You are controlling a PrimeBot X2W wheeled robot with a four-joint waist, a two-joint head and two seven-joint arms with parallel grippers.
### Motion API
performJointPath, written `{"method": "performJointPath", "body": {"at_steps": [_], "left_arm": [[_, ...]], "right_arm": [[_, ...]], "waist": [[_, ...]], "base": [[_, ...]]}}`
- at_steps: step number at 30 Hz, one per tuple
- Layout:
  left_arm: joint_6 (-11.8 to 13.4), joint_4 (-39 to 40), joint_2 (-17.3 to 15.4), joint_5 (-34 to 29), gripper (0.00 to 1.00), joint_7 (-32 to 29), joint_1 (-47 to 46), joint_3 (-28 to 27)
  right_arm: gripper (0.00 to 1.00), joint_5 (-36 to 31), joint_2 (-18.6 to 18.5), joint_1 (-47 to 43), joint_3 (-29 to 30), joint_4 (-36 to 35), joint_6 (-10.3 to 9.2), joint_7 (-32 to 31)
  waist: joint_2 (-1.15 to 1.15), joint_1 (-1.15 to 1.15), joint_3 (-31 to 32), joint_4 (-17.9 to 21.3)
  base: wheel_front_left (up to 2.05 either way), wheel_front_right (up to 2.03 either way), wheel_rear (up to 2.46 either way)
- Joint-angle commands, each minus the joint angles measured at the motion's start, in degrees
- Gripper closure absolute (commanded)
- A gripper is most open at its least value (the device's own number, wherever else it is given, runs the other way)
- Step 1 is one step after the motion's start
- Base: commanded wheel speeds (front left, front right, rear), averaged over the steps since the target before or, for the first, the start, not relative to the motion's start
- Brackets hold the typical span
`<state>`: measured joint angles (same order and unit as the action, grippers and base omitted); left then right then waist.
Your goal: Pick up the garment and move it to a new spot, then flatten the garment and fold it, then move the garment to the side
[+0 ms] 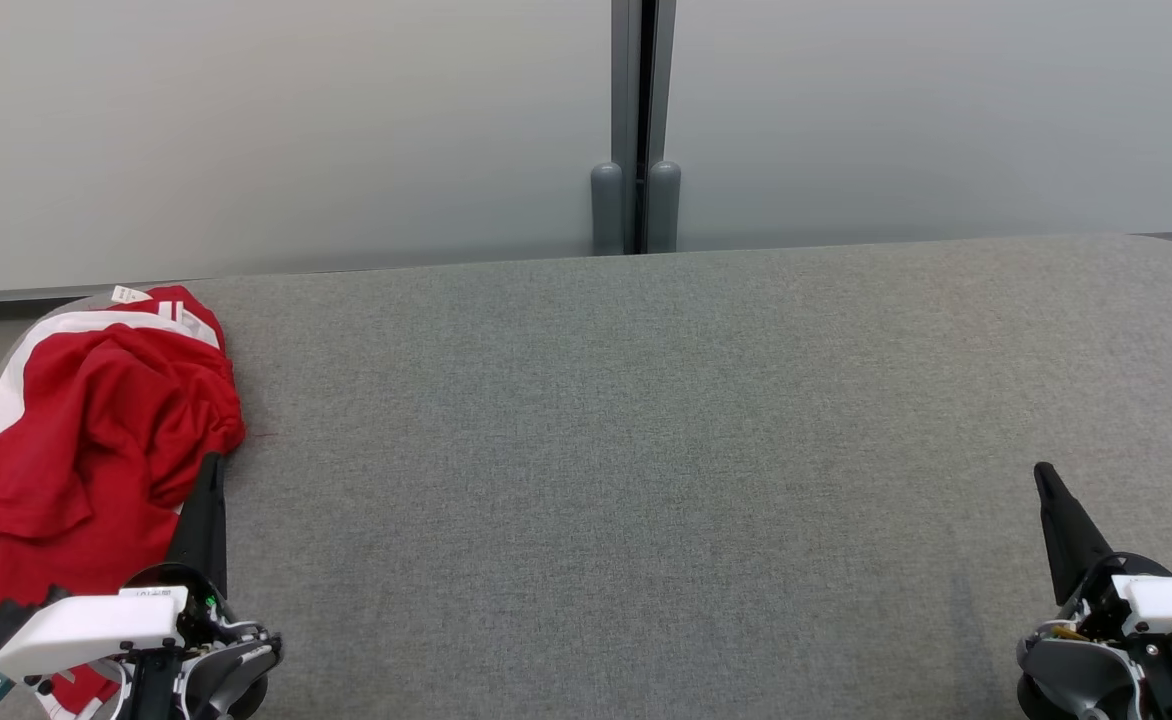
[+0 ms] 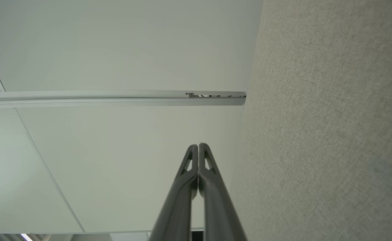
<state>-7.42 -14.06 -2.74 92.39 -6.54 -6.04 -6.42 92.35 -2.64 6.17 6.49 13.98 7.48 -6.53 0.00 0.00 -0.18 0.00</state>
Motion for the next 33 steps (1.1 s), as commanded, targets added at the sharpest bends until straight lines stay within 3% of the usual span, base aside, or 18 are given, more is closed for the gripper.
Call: {"method": "performJointPath", "body": {"at_steps": [1,33], "left_arm": [[-0.23,0.00,-0.29,0.05,1.00,-0.13,-0.60,-0.23],[-0.23,0.00,-0.29,0.05,1.00,-0.13,-0.60,-0.23]], "right_arm": [[1.00,0.14,-0.50,0.27,0.07,0.12,0.02,-0.16],[1.00,0.14,-0.50,0.27,0.06,0.12,0.02,-0.16]], "waist": [[0.00,0.00,0.00,0.00],[0.00,0.00,0.00,0.00]], "base": [[0.00,0.00,0.00],[0.00,0.00,0.00]]}}
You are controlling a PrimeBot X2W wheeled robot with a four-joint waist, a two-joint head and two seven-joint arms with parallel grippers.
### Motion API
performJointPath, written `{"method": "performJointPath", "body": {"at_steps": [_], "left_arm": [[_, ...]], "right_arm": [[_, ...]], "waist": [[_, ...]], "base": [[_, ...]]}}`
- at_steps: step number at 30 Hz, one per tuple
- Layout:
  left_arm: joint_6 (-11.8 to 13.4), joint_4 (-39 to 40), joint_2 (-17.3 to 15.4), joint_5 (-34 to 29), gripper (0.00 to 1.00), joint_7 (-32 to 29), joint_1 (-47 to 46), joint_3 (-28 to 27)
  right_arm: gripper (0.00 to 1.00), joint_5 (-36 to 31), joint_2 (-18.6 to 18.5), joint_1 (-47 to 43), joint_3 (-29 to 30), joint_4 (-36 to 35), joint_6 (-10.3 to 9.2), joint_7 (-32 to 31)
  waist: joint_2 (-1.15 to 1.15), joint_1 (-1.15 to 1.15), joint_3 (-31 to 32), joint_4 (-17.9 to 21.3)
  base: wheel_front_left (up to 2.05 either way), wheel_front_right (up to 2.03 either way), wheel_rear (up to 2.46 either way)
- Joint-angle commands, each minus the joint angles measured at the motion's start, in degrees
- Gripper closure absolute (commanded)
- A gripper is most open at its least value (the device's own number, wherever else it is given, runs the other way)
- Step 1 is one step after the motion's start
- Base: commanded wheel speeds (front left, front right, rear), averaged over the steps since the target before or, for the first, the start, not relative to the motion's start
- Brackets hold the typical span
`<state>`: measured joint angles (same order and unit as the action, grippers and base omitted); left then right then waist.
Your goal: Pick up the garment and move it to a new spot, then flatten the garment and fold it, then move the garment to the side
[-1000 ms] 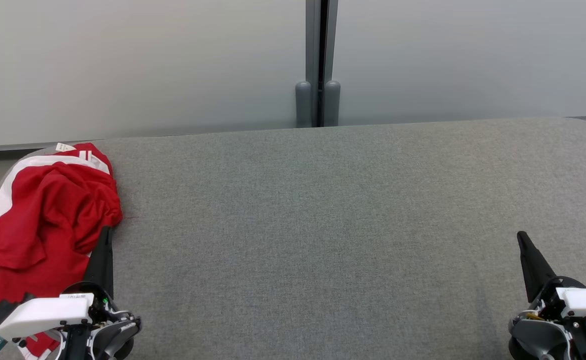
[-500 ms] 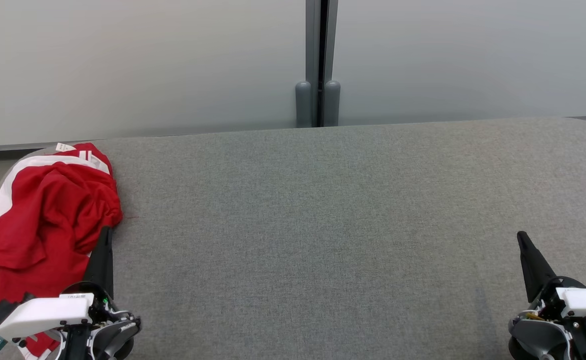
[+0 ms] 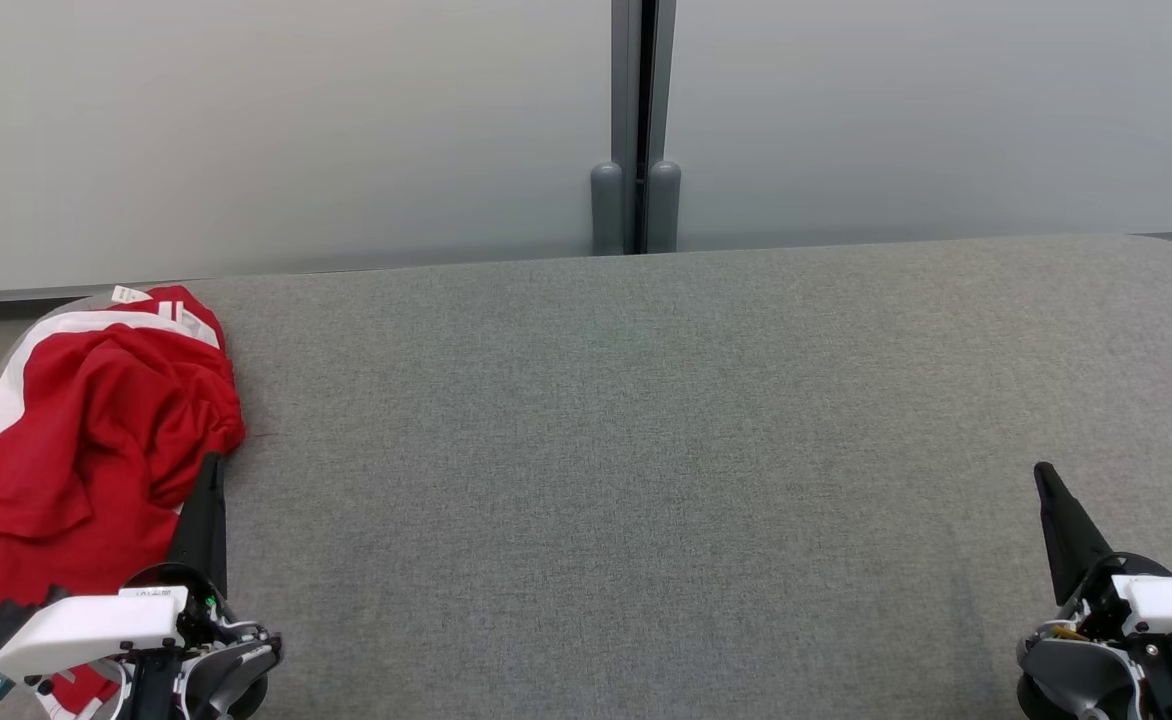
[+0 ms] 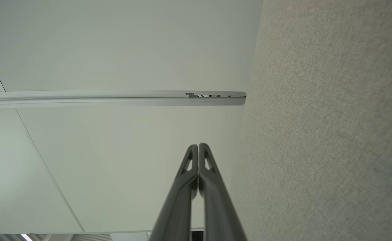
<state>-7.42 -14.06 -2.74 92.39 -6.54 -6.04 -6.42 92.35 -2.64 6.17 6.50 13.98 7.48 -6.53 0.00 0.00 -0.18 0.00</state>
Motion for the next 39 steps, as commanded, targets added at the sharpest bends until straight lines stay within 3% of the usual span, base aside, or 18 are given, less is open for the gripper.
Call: {"method": "performJointPath", "body": {"at_steps": [1,23,24,31,39], "left_arm": [[-0.23,0.00,-0.29,0.05,1.00,-0.13,-0.60,-0.23],[-0.23,0.00,-0.30,0.05,1.00,-0.13,-0.60,-0.23],[0.01,-0.15,0.03,-0.01,0.00,0.03,0.08,0.05],[0.02,-0.40,0.34,-0.42,0.00,1.57,1.41,1.69],[0.00,0.15,0.27,-3.79,0.00,3.56,2.01,3.32]], "right_arm": [[1.00,0.14,-0.50,0.27,0.05,0.12,0.02,-0.16],[1.00,0.14,-0.50,0.27,0.06,0.12,0.02,-0.16],[0.00,-0.01,0.05,-0.11,-0.02,0.14,0.00,0.04],[0.00,-1.12,0.43,-1.79,-0.90,0.04,-0.01,1.59],[0.00,-8.13,0.33,-2.80,-1.69,-1.58,0.00,3.55]], "waist": [[0.00,0.00,0.00,0.00],[0.00,0.00,0.00,0.00],[0.00,0.00,0.00,0.00],[0.00,0.00,-0.01,0.03],[0.00,0.00,-0.01,0.08]], "base": [[0.00,0.00,0.00],[0.00,0.00,0.00],[0.00,0.00,0.00],[0.00,0.00,0.00],[0.00,0.00,0.00]]}}
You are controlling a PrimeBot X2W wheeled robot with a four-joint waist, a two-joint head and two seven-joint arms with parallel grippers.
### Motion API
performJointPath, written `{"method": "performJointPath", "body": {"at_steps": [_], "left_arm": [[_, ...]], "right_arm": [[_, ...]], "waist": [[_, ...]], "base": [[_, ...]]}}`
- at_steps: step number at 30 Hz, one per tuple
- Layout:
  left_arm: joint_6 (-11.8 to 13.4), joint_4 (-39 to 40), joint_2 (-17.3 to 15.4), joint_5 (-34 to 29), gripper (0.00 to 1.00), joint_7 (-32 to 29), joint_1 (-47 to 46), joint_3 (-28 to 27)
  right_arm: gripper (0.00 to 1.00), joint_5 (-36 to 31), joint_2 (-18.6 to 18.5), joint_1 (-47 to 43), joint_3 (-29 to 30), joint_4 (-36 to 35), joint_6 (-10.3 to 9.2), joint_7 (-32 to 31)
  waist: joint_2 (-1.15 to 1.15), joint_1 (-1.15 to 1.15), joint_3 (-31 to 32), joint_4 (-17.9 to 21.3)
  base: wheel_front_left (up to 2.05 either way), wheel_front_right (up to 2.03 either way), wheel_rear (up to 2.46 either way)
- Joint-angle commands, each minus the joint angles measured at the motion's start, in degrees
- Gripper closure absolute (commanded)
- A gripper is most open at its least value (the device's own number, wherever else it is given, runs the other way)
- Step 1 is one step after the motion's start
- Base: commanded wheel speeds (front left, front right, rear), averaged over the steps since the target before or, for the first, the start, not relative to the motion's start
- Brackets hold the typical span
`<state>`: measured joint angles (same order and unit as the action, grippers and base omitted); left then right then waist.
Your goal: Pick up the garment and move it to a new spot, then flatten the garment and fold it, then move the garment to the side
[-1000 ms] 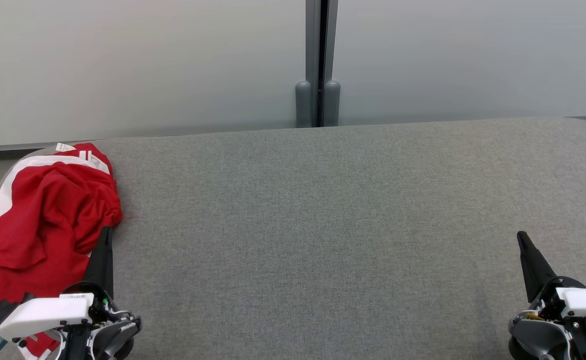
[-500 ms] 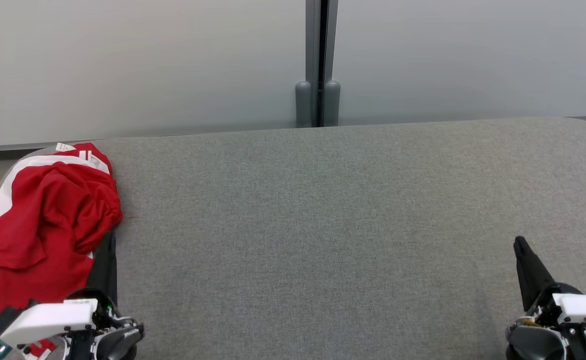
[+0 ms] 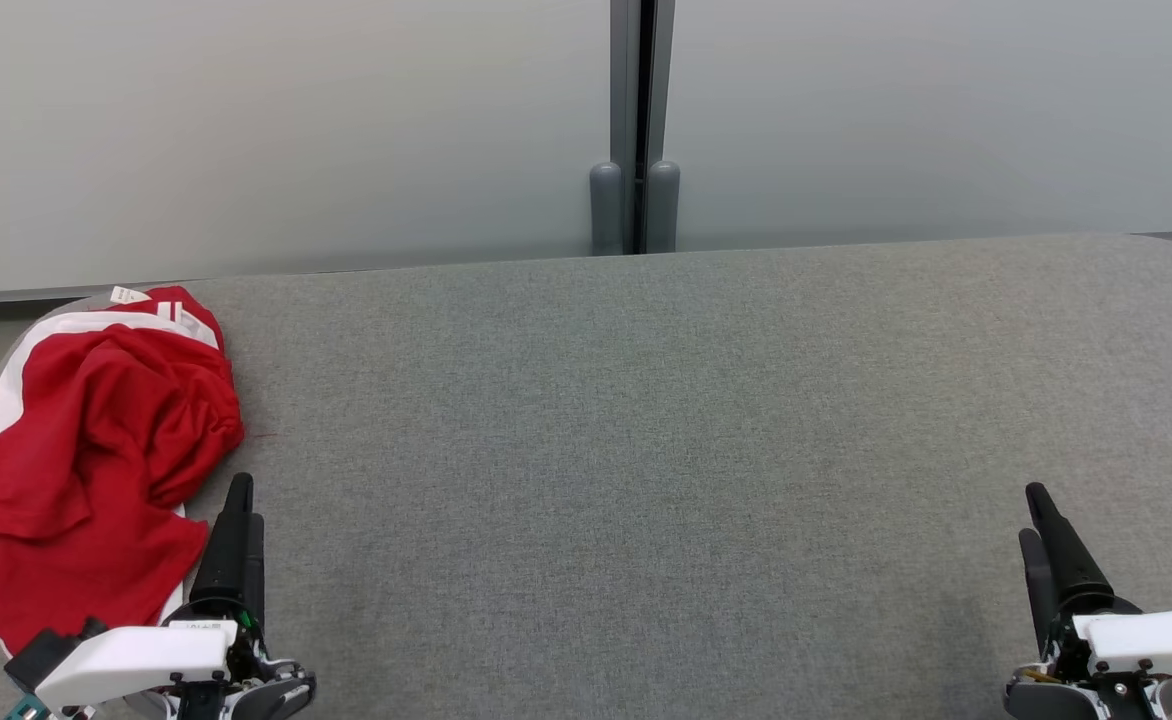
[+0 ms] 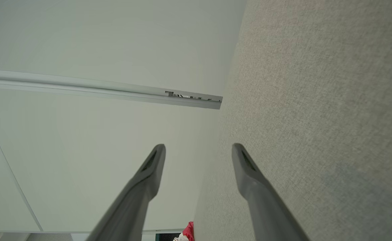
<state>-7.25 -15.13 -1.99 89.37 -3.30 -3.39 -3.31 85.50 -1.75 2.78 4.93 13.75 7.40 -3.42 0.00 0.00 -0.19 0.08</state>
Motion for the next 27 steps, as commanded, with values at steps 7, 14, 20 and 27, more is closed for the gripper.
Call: {"method": "performJointPath", "body": {"at_steps": [7,14,20,27], "left_arm": [[-0.06,2.05,-0.54,-9.55,0.00,2.38,0.05,0.76],[0.83,3.60,-0.59,-18.70,0.00,4.04,0.87,1.35],[1.21,4.53,-0.64,-26.20,0.00,5.36,1.57,1.98],[1.47,5.20,-0.69,-34.05,0.00,6.81,2.17,2.28]], "right_arm": [[0.00,-13.18,-0.98,-0.31,-1.68,-4.04,0.08,2.52],[0.00,-24.28,-1.75,-1.20,-3.06,-6.25,0.08,4.19],[0.00,-31.23,-1.80,-2.04,-3.80,-7.29,0.09,5.52],[0.00,-38.26,-2.01,-2.67,-4.72,-7.86,0.09,6.96]], "waist": [[0.00,0.00,0.02,0.02],[0.00,0.00,0.10,0.03],[0.00,0.00,0.20,0.09],[0.00,0.00,0.36,0.14]], "base": [[0.00,0.00,0.00],[0.00,0.00,0.00],[0.00,0.00,0.00],[0.00,0.00,0.00]]}}
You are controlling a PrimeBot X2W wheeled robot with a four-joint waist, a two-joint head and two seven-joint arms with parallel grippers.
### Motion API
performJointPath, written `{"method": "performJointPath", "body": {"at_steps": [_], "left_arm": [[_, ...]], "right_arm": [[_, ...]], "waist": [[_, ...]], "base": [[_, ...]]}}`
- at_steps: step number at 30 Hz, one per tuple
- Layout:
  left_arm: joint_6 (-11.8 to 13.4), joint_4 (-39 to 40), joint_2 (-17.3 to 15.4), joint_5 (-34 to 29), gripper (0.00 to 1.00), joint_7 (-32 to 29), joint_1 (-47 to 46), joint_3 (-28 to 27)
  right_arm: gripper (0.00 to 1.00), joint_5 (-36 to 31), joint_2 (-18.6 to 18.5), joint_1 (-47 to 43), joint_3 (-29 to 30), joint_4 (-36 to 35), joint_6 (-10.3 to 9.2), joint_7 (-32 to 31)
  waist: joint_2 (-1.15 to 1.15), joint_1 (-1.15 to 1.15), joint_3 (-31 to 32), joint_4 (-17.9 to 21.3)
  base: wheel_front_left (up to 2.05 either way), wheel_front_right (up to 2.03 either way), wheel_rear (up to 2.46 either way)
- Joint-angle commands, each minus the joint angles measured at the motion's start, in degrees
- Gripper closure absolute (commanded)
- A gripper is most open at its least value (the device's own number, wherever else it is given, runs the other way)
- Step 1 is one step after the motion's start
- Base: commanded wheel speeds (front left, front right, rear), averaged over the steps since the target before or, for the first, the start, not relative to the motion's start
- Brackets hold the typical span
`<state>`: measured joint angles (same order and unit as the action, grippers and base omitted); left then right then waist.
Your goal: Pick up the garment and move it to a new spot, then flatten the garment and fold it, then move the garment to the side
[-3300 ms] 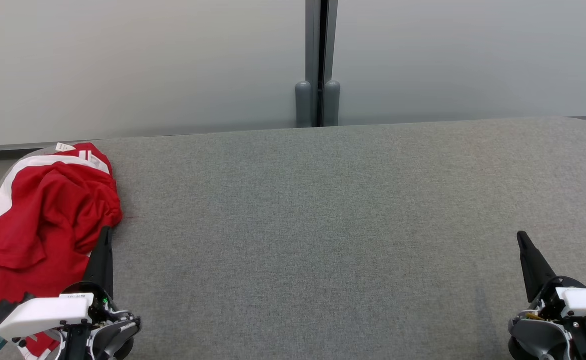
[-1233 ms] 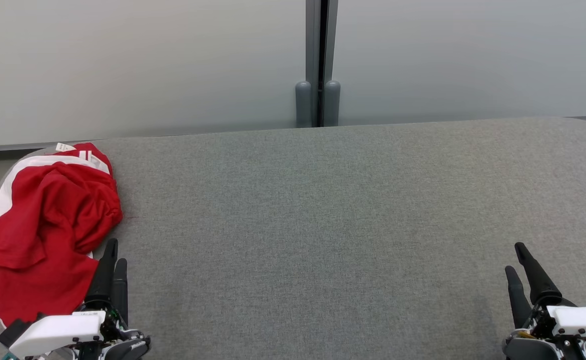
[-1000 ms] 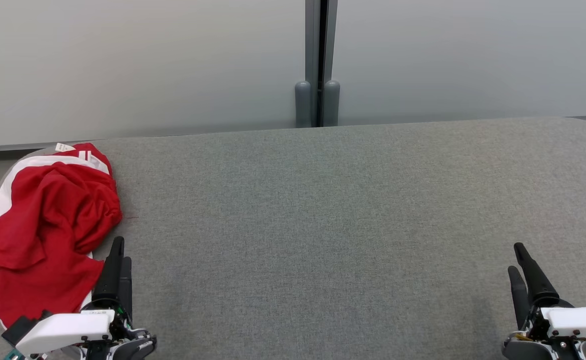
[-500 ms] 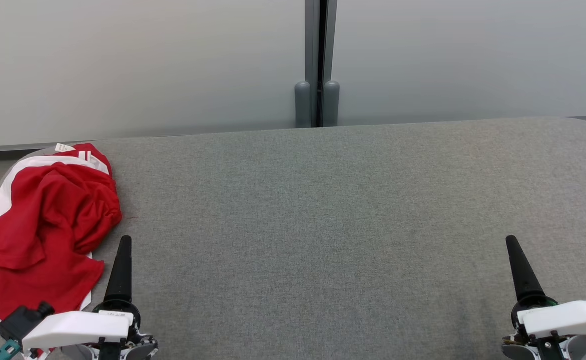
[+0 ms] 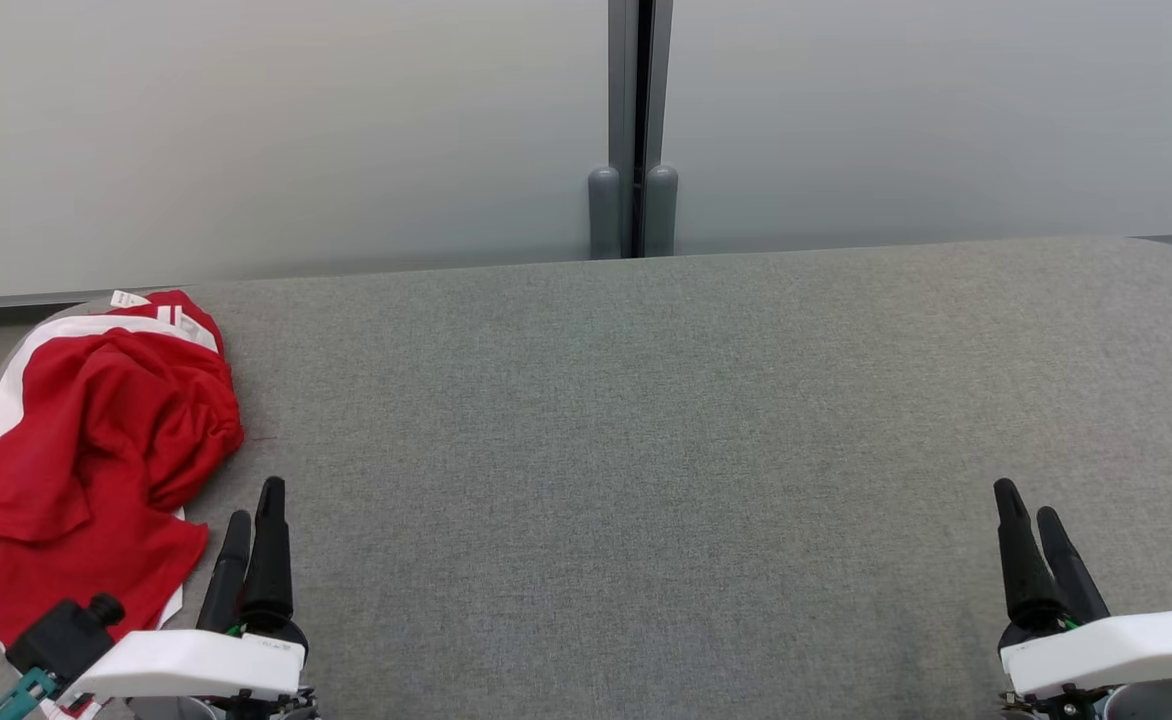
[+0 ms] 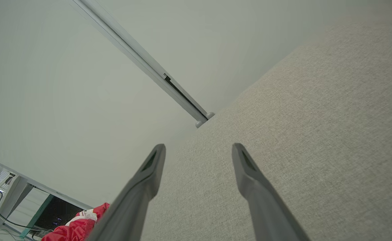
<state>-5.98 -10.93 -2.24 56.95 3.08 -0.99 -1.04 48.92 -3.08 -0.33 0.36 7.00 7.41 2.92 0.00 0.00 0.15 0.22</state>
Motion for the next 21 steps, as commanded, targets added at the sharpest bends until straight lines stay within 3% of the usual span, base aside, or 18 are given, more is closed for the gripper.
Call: {"method": "performJointPath", "body": {"at_steps": [1,21], "left_arm": [[0.26,1.03,-0.45,-2.67,0.00,0.62,-0.14,-0.01],[-0.59,-1.10,-0.57,-20.04,0.00,4.06,1.81,-1.10]], "right_arm": [[0.00,-2.65,-0.70,0.35,-0.29,-1.21,0.08,0.83],[0.00,-19.35,-0.35,-1.07,-1.84,0.03,0.10,4.26]], "waist": [[0.00,0.00,0.06,0.01],[0.00,0.00,0.40,-0.16]], "base": [[0.00,0.00,0.00],[0.00,0.00,0.00]]}}
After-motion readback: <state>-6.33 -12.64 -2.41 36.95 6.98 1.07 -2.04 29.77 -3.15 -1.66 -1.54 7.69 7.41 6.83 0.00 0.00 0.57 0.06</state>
